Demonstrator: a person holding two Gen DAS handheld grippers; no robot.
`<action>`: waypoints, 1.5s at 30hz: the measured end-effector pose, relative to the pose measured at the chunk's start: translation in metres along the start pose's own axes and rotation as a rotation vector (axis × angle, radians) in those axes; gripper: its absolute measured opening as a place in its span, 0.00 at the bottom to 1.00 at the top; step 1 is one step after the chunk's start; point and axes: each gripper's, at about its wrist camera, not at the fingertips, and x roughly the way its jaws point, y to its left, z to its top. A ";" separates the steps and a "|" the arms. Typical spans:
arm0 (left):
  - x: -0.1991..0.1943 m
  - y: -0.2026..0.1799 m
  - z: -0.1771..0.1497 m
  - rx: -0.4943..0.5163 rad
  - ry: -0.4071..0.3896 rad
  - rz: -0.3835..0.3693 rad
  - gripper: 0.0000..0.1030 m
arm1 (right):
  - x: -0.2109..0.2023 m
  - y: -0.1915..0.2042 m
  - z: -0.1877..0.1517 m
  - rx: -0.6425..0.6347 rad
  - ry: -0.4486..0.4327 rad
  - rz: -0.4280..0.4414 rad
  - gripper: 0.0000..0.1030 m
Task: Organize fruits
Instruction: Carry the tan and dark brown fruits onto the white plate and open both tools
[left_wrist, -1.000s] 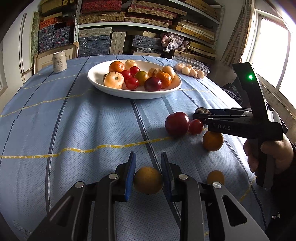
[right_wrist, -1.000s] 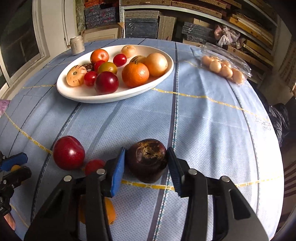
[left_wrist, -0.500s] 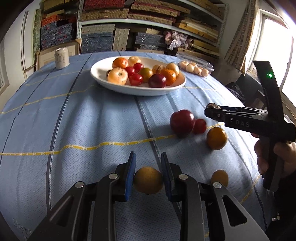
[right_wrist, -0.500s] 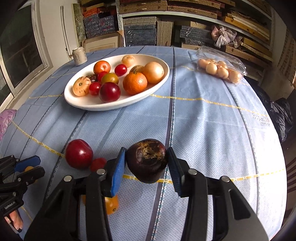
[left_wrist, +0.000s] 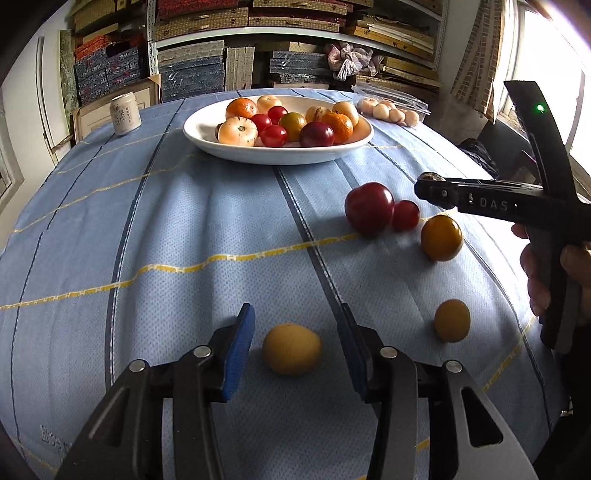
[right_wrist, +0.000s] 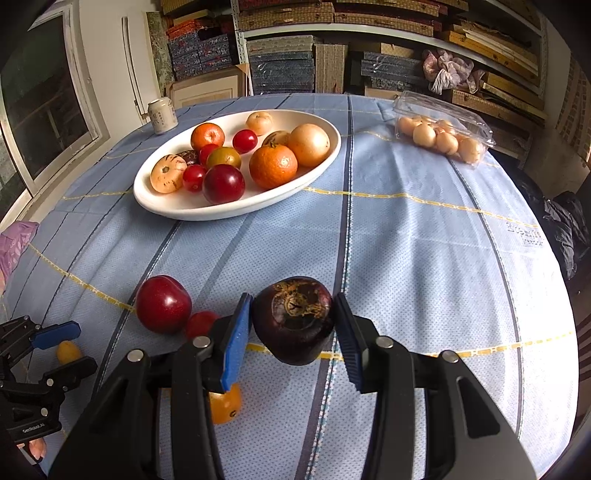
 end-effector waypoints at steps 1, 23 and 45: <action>-0.001 -0.001 -0.002 0.004 0.002 0.007 0.44 | -0.001 0.000 0.000 0.002 0.000 0.003 0.42; -0.020 -0.007 -0.006 0.032 -0.043 0.012 0.28 | -0.013 -0.006 0.000 0.018 -0.026 0.019 0.42; -0.012 0.015 0.138 0.021 -0.207 0.035 0.28 | -0.065 0.002 0.089 -0.056 -0.169 0.038 0.42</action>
